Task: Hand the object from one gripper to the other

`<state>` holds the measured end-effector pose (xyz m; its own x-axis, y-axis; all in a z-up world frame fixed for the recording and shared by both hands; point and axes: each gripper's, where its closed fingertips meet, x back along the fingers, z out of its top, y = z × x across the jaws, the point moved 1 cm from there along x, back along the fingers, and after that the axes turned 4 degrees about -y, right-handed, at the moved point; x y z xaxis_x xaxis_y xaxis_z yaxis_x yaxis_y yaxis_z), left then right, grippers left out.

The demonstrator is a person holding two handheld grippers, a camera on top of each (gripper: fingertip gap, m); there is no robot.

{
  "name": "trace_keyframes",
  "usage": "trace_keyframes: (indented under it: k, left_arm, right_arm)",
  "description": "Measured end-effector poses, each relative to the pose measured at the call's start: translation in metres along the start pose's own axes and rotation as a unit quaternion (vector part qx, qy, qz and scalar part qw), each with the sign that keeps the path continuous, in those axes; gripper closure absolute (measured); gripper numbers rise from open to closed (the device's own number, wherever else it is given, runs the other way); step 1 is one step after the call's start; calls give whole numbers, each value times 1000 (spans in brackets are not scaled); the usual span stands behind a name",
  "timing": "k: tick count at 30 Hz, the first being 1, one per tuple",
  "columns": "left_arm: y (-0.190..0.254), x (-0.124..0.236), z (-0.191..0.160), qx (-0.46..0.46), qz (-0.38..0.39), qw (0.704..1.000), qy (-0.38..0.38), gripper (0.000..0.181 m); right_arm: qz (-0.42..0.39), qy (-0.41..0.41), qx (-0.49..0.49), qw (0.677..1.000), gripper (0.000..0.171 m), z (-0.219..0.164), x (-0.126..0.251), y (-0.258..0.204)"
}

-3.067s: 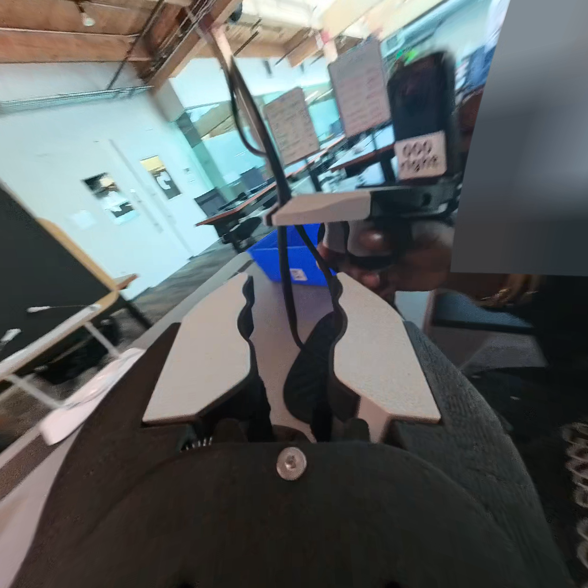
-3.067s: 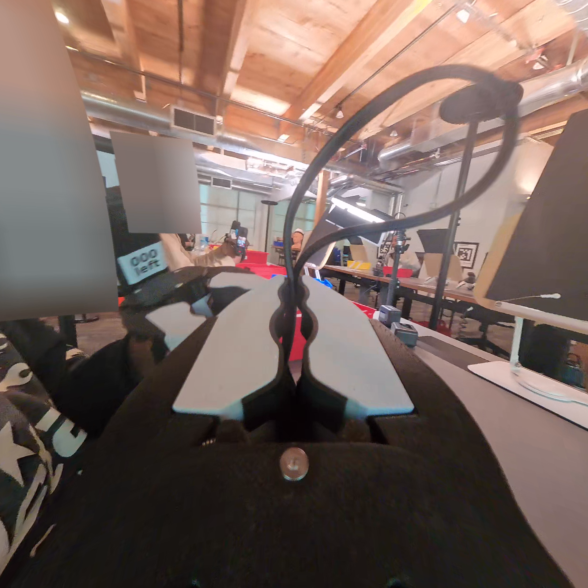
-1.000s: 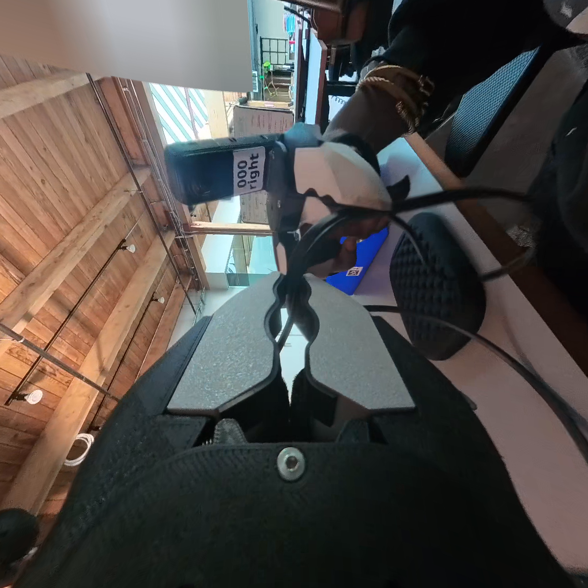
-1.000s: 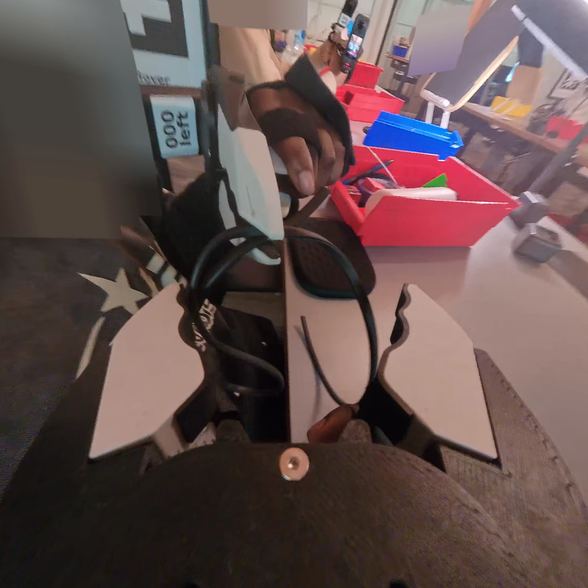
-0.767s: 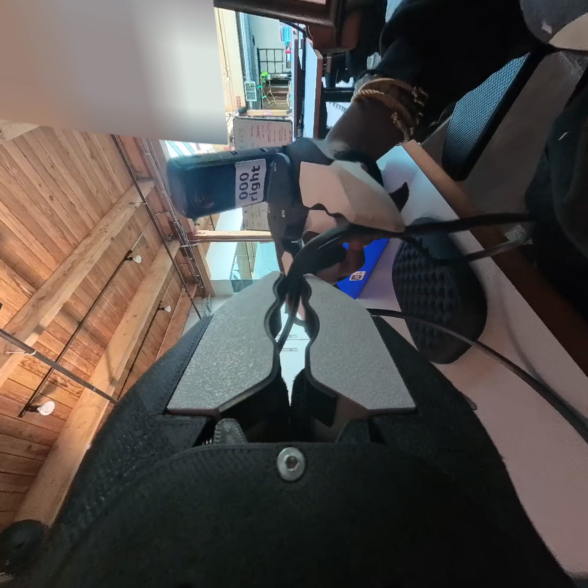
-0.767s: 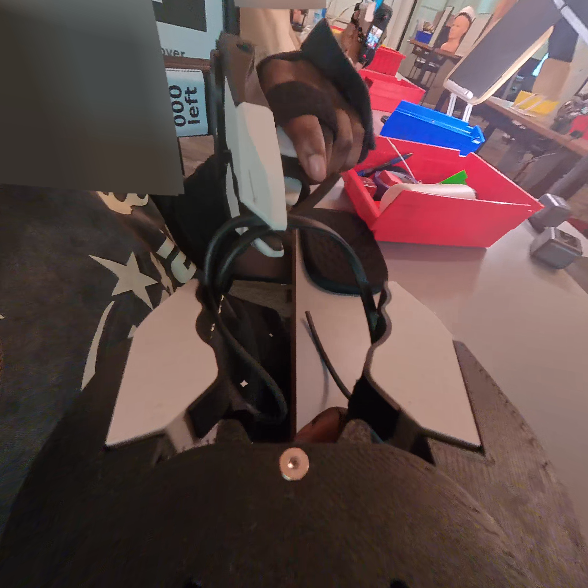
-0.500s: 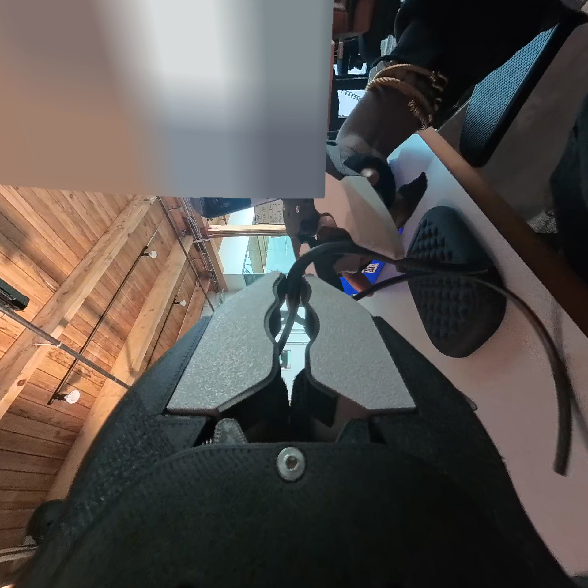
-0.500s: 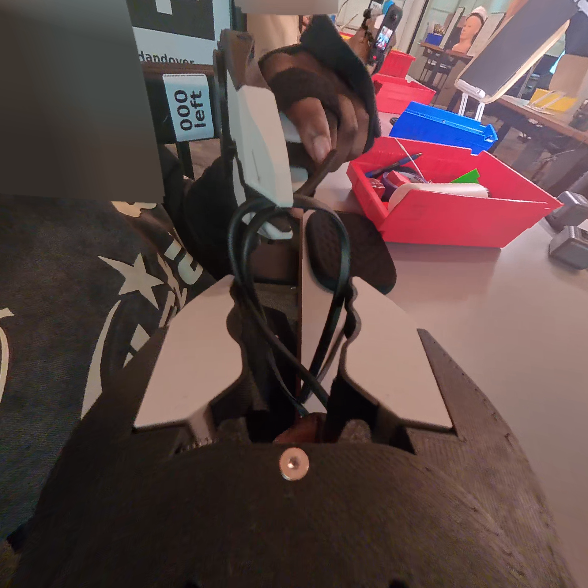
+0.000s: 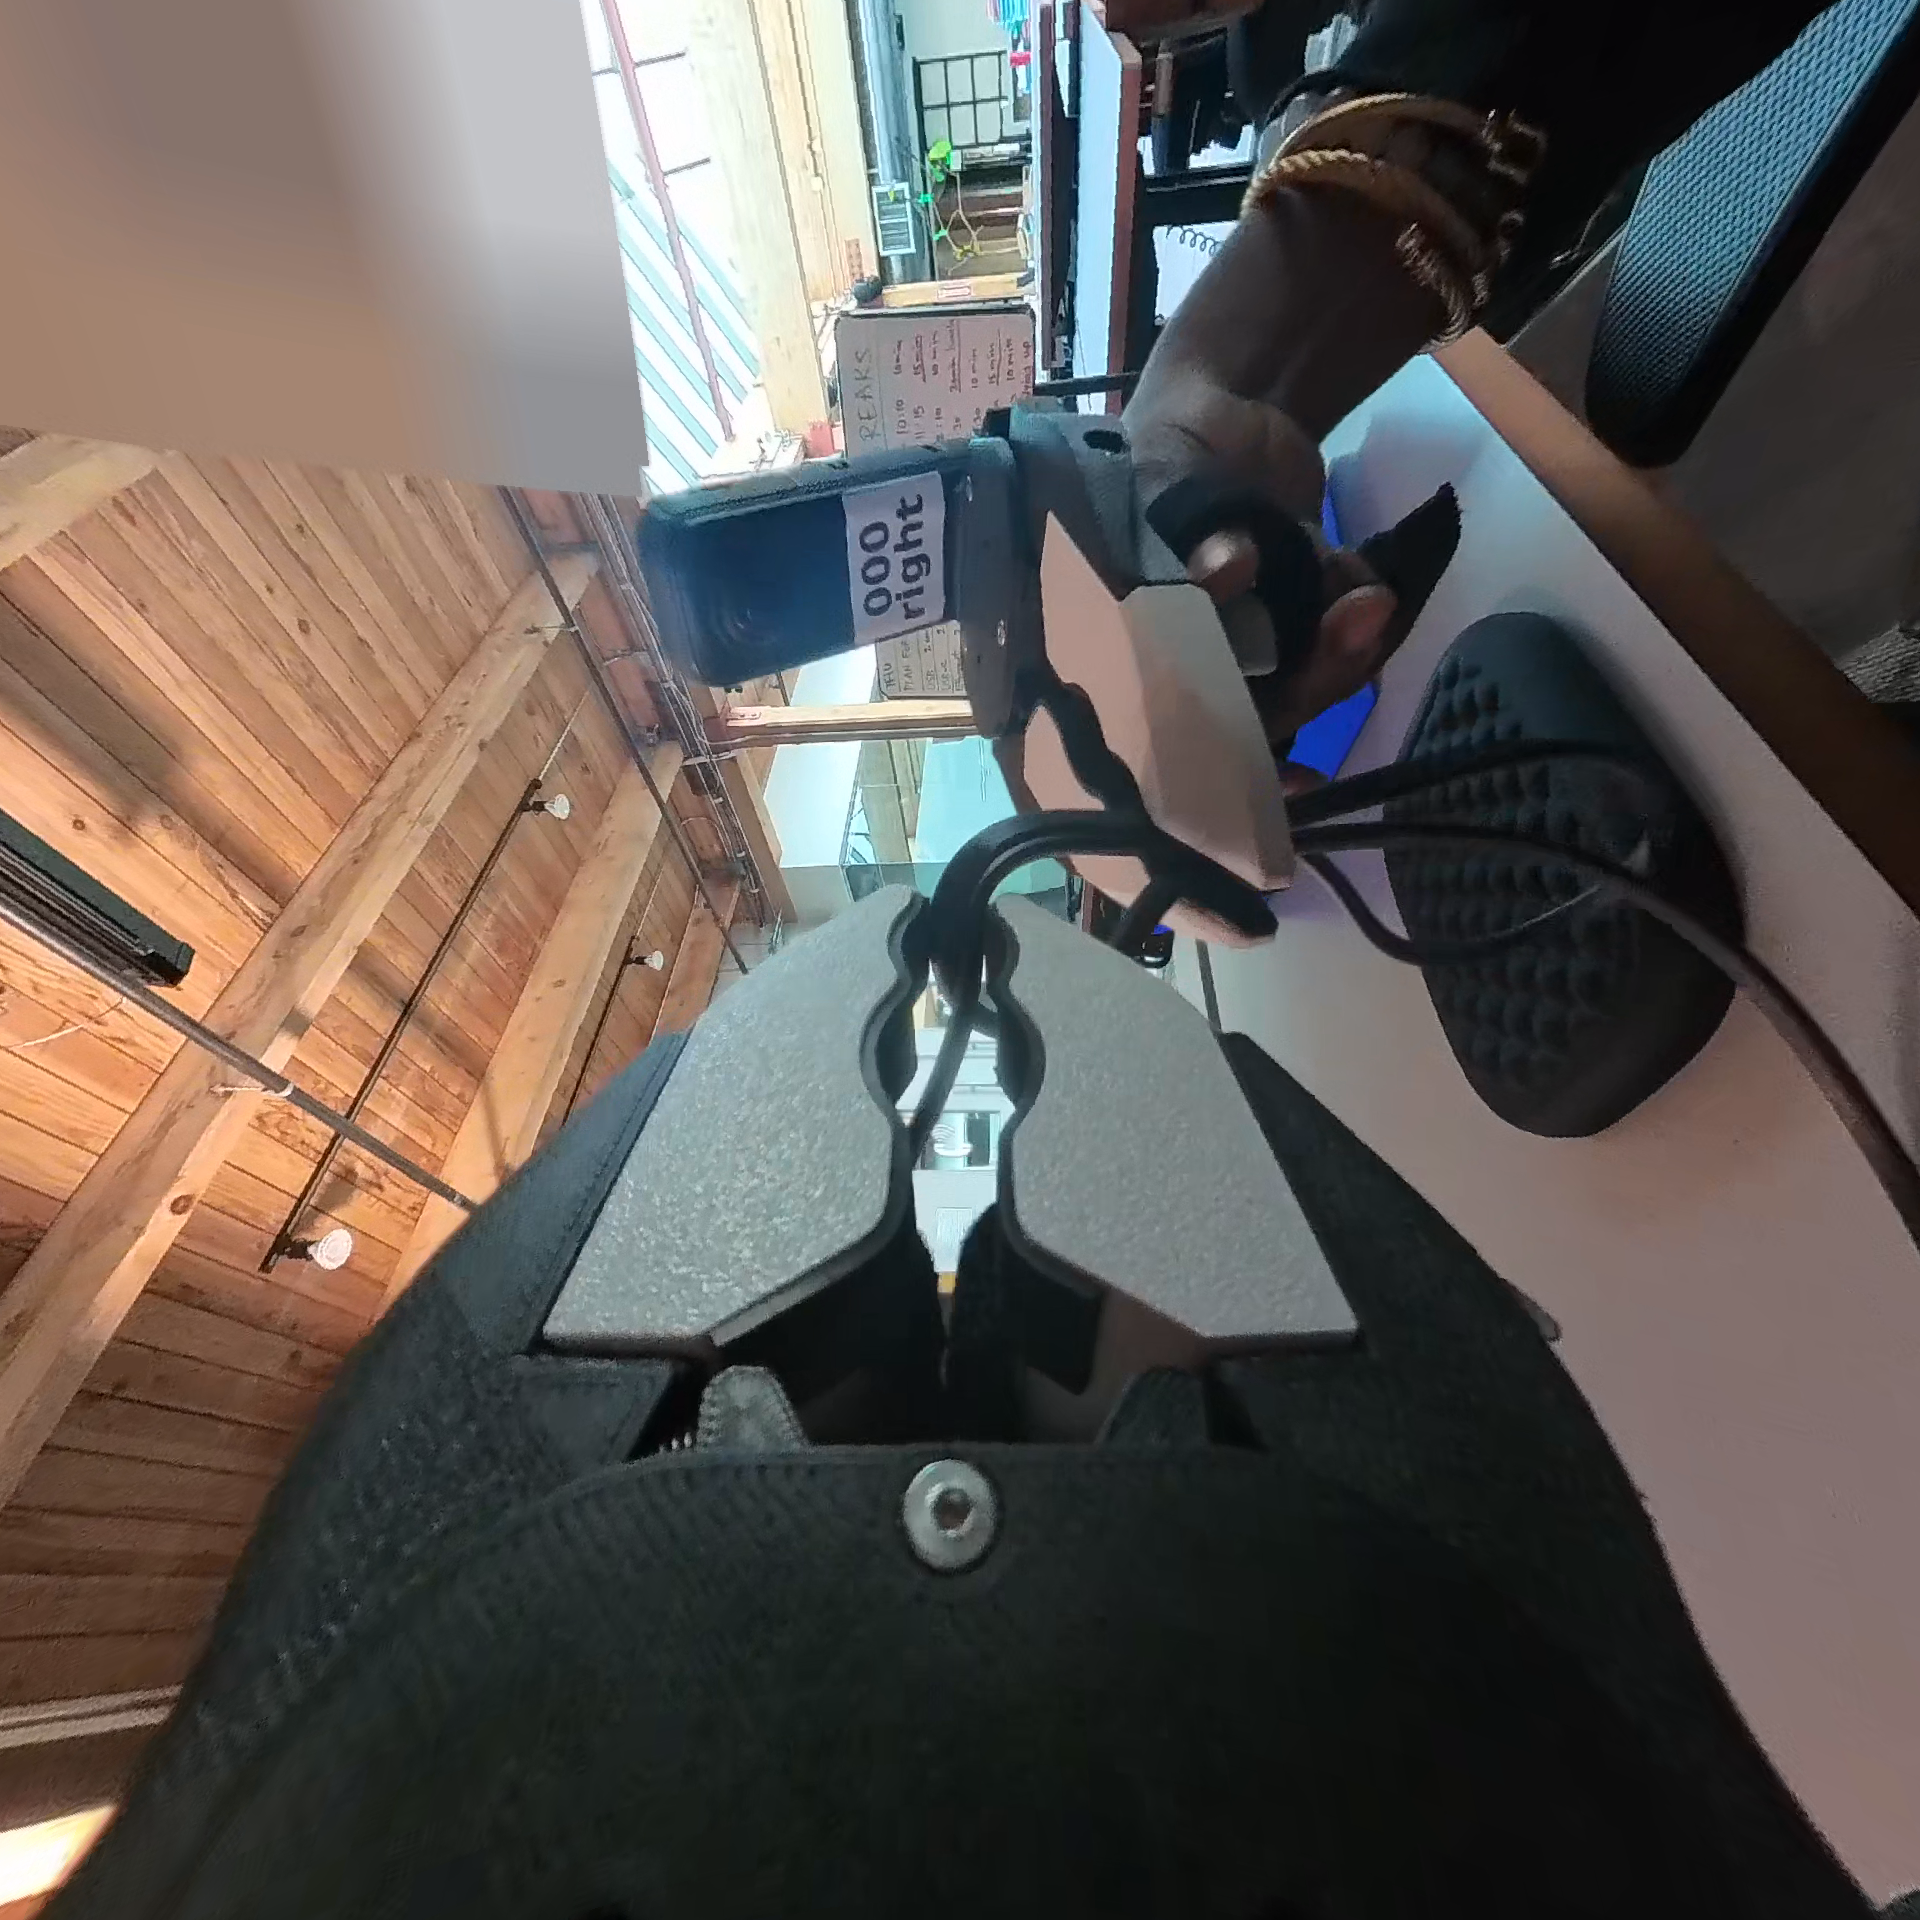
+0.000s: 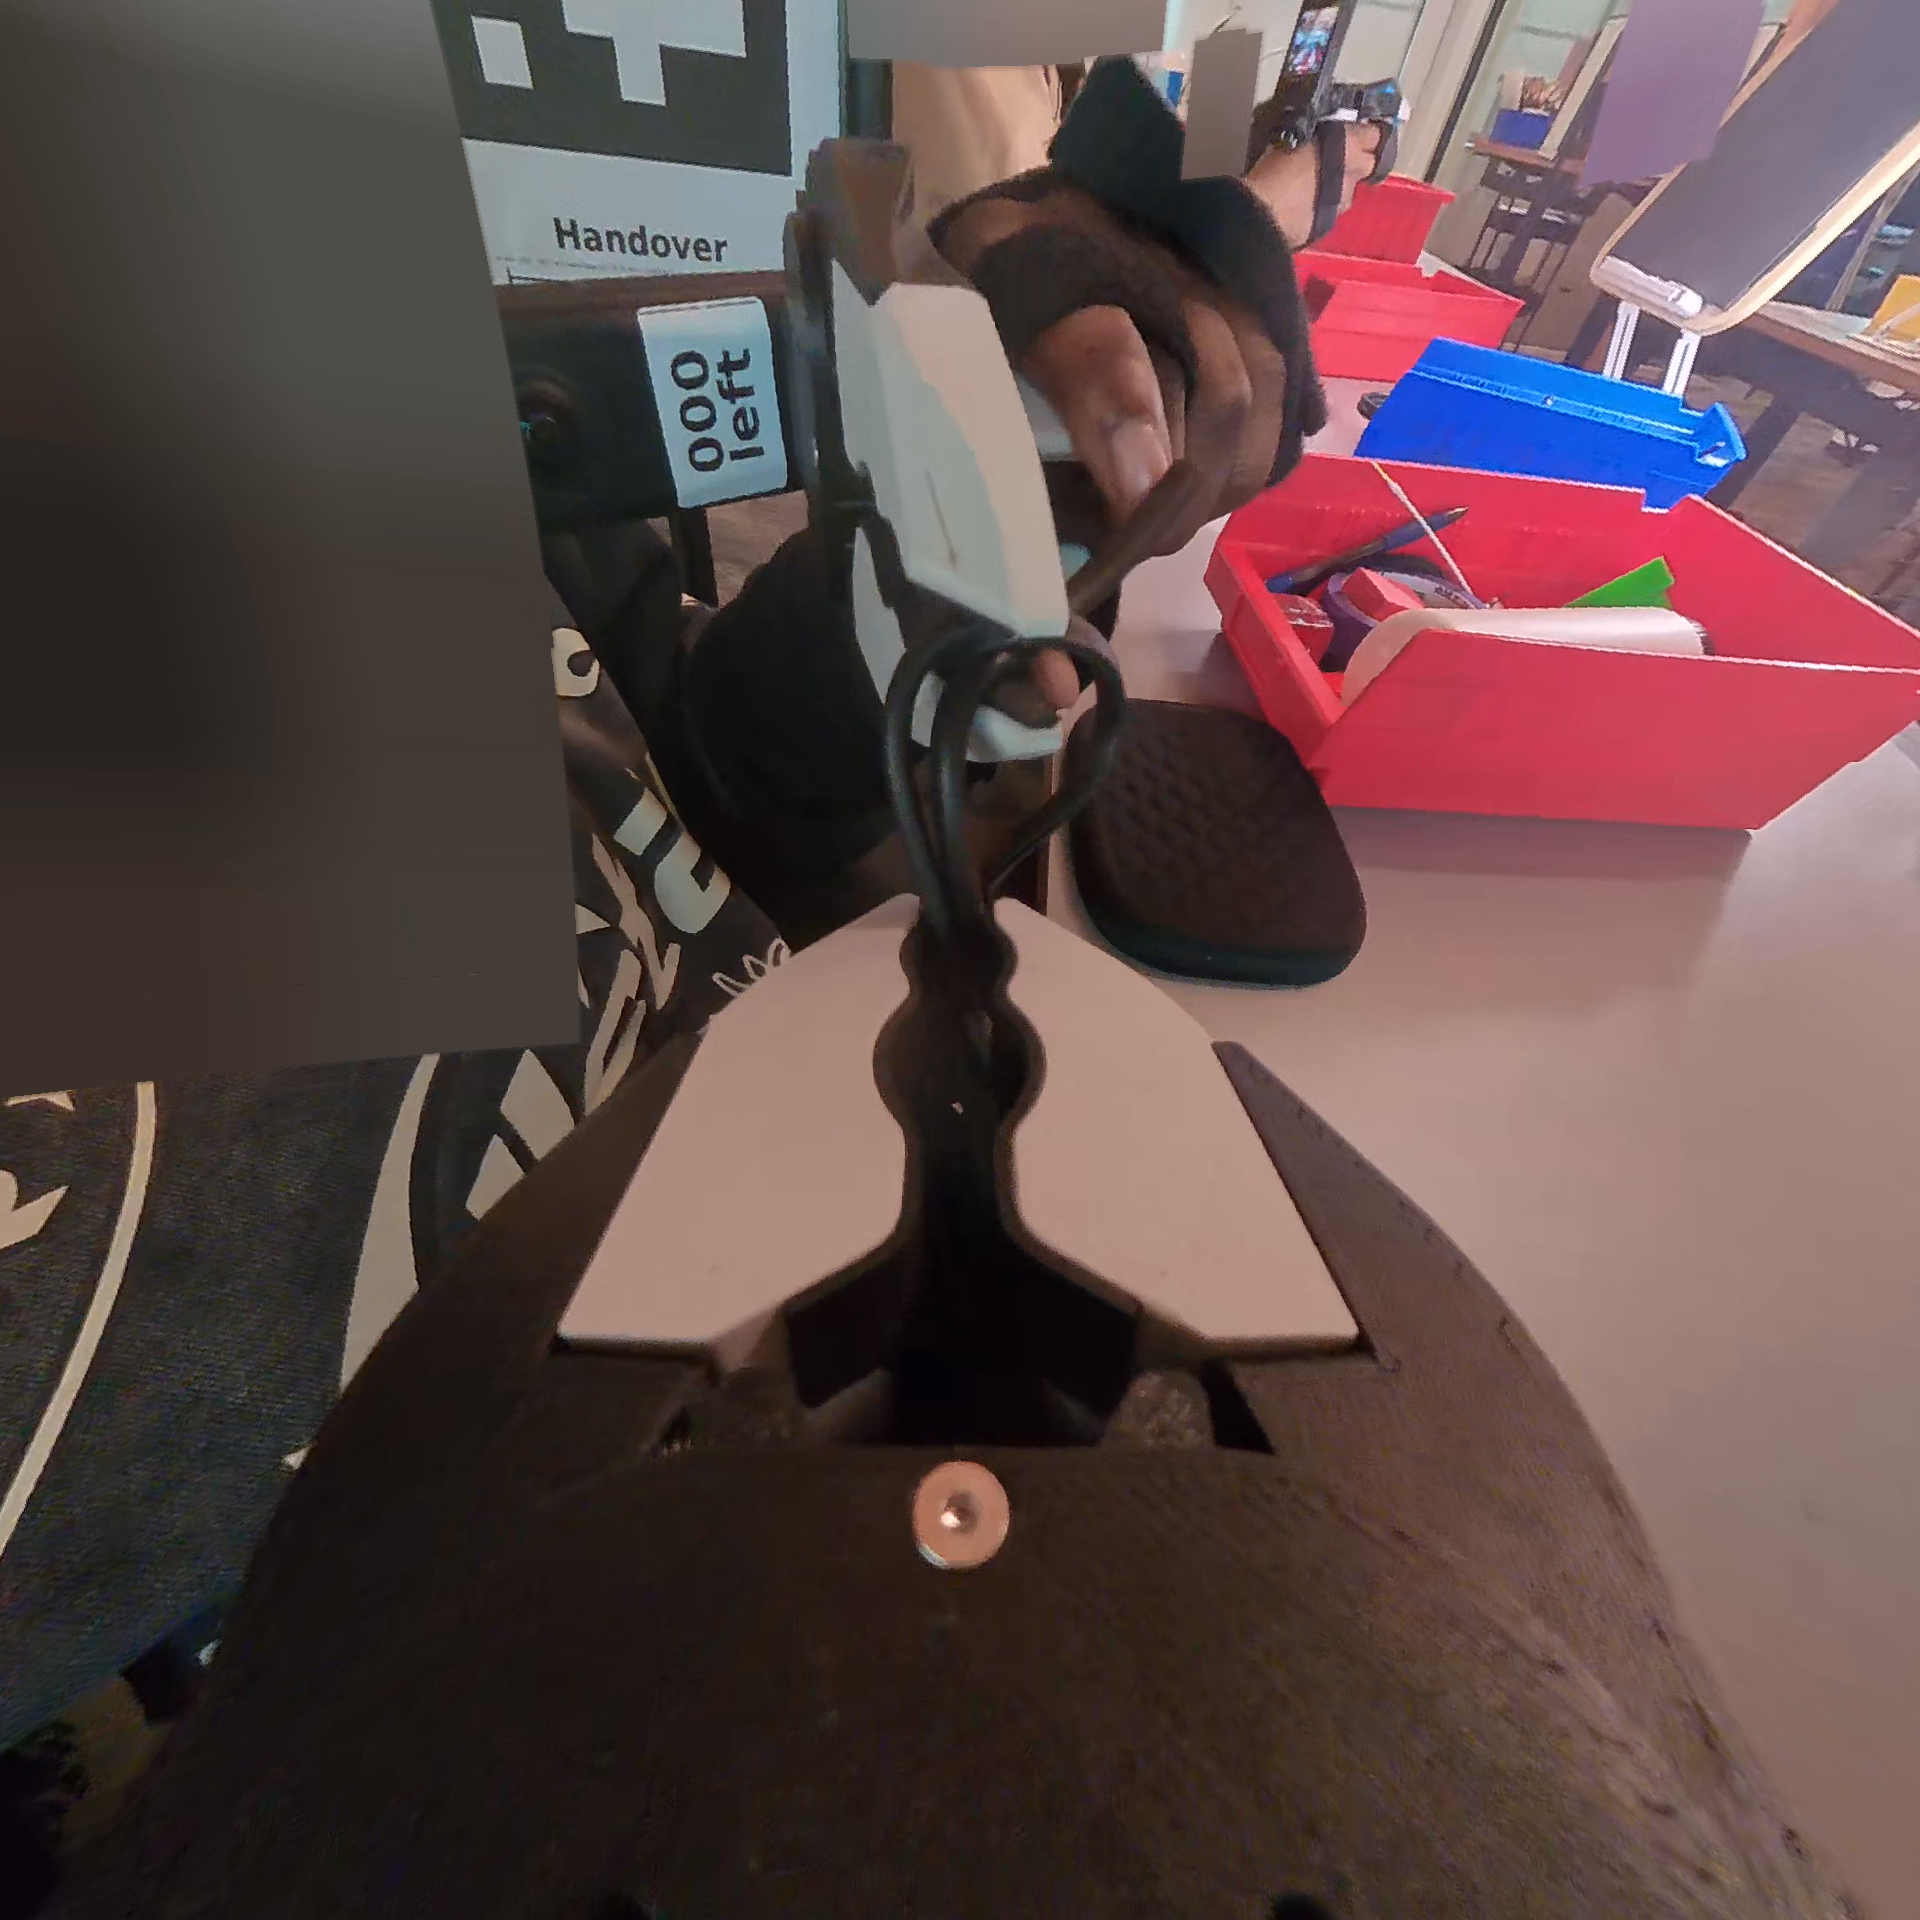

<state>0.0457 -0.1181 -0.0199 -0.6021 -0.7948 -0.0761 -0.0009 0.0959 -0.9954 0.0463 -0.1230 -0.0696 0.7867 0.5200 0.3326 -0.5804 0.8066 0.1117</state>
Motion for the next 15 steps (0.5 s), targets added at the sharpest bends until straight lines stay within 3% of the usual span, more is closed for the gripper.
trace_keyframes:
  k: [3, 8, 11, 13, 15]
  left_arm:
    - [-4, -2, -6, 1, 21, 1000, -18, 168]
    - [-21, 1, -28, 32, 80, 994, -74, 156]
    - [-37, 3, -43, 158, 121, 977, -78, 154]
    - [-41, -2, -52, 344, 113, 931, -47, 148]
    - [-38, -13, -45, 556, 65, 828, 33, 138]
  right_arm:
    - [-10, 9, -9, 1000, 163, 2, 3, 6]
    - [-99, 52, -39, 993, 165, 11, 29, 40]
    - [-140, 107, -48, 983, 165, 22, 54, 56]
    - [-153, 142, -41, 977, 165, 31, 68, 59]
    - [-149, 174, -33, 973, 165, 40, 77, 56]
